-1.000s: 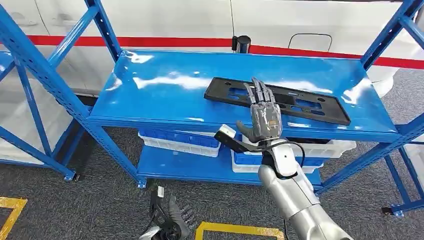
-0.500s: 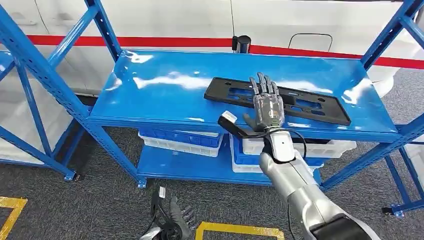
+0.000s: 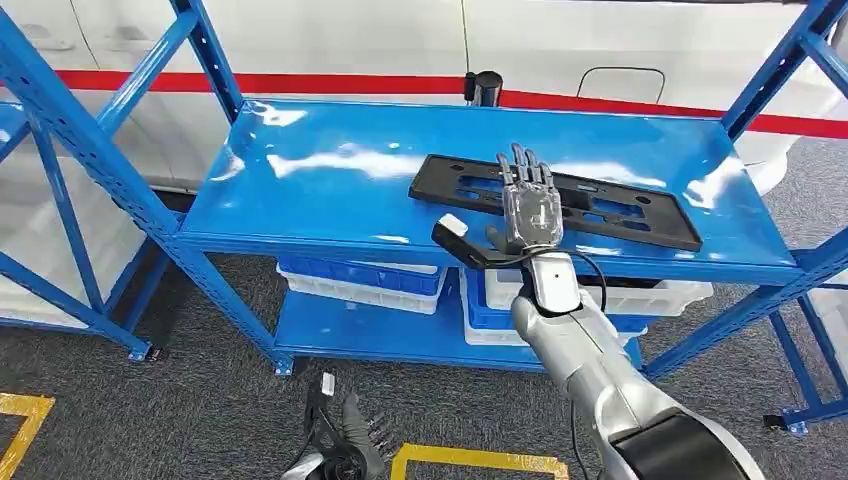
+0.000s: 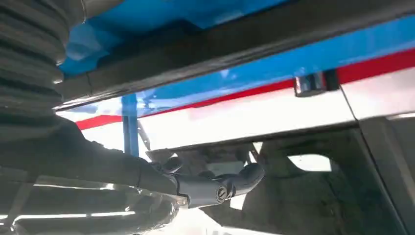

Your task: Take the parts from the cabinet and place them on the table.

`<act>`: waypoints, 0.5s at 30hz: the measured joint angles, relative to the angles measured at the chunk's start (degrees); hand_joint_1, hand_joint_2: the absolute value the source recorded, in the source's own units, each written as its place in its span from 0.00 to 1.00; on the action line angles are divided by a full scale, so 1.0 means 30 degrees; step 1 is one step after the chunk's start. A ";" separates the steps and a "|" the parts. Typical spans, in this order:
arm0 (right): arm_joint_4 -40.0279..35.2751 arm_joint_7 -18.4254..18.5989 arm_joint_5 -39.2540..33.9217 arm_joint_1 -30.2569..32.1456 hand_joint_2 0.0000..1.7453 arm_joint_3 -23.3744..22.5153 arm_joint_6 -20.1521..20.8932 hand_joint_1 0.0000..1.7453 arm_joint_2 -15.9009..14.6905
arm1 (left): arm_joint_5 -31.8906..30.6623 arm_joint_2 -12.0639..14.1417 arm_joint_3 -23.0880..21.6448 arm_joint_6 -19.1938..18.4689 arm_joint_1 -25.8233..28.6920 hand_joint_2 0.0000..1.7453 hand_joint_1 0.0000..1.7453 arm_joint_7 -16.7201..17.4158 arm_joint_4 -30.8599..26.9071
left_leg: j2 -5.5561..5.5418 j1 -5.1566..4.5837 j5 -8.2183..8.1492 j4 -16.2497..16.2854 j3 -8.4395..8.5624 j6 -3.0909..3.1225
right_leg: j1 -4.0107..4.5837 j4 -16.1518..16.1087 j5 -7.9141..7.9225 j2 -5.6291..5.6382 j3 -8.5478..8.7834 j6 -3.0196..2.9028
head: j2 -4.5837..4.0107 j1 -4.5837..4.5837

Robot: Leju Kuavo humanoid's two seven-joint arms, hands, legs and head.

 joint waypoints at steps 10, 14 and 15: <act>0.1195 0.1858 0.1253 -0.0385 1.00 -0.0204 0.1253 0.00 -0.0365 | 0.0080 -0.0183 -0.0620 -0.0007 -0.0272 0.00 0.00 0.0124 0.0000 | 0.0003 -0.0007 -0.0001 0.0010 0.0021 0.0001 | -0.0001 -0.0006 0.0000 0.0000 -0.0003 0.0000 | 0.0000 0.0000; 0.1537 0.2681 0.1748 -0.0522 1.00 -0.0539 0.1376 0.00 -0.0787 | 0.0744 -0.0204 -0.1349 0.0146 -0.0453 0.00 0.00 0.0335 -0.0022 | 0.0002 -0.0008 -0.0002 0.0010 0.0040 0.0001 | -0.0001 -0.0010 0.0000 -0.0001 0.0013 0.0000 | 0.0000 0.0000; 0.1610 0.2987 0.1887 -0.0518 1.00 -0.0663 0.1259 0.00 -0.0897 | 0.0992 -0.0205 -0.1597 0.0146 -0.0519 0.00 0.00 0.0335 -0.0022 | -0.0001 -0.0008 -0.0002 0.0012 0.0049 0.0001 | -0.0001 -0.0012 0.0000 -0.0002 0.0018 0.0000 | 0.0000 0.0000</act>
